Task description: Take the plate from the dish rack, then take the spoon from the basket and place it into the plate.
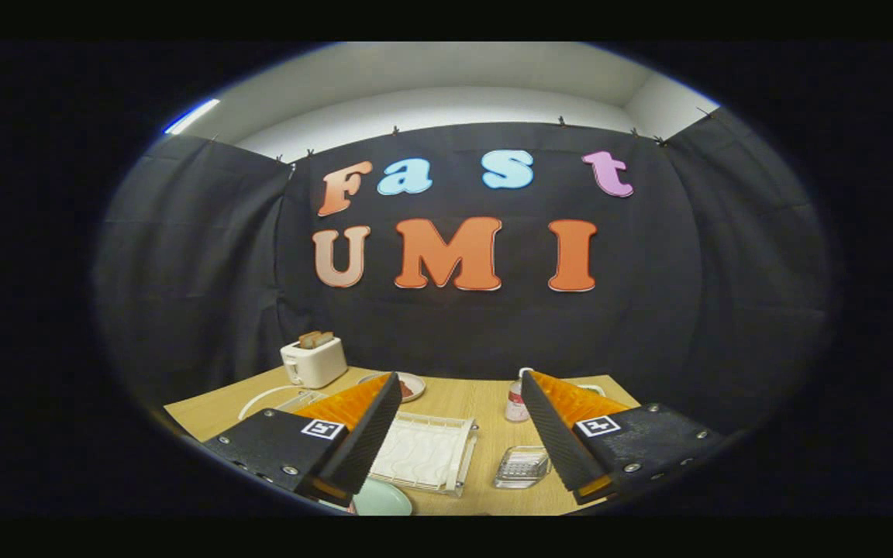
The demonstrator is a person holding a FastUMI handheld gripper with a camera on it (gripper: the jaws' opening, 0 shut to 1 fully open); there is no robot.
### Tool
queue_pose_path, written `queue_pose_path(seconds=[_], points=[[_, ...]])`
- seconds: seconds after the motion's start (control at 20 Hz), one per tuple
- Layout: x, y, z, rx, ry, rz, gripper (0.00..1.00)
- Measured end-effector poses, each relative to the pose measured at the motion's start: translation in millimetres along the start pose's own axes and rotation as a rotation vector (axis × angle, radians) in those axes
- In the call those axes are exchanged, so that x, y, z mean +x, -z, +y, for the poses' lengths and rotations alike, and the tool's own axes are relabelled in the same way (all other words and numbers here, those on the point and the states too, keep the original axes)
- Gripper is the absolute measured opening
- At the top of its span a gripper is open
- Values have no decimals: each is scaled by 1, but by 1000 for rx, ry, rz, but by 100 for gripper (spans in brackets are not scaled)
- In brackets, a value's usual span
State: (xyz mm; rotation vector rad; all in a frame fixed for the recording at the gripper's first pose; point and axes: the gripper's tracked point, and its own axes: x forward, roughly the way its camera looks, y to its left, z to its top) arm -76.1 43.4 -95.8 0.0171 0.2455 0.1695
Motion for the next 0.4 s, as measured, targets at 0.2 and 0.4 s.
queue_pose_path(seconds=[0.2, 0.4], points=[[1, -7, -1, 8, 10, -27, 93], [3, -12, 0, 24, 11, -34, 93]])
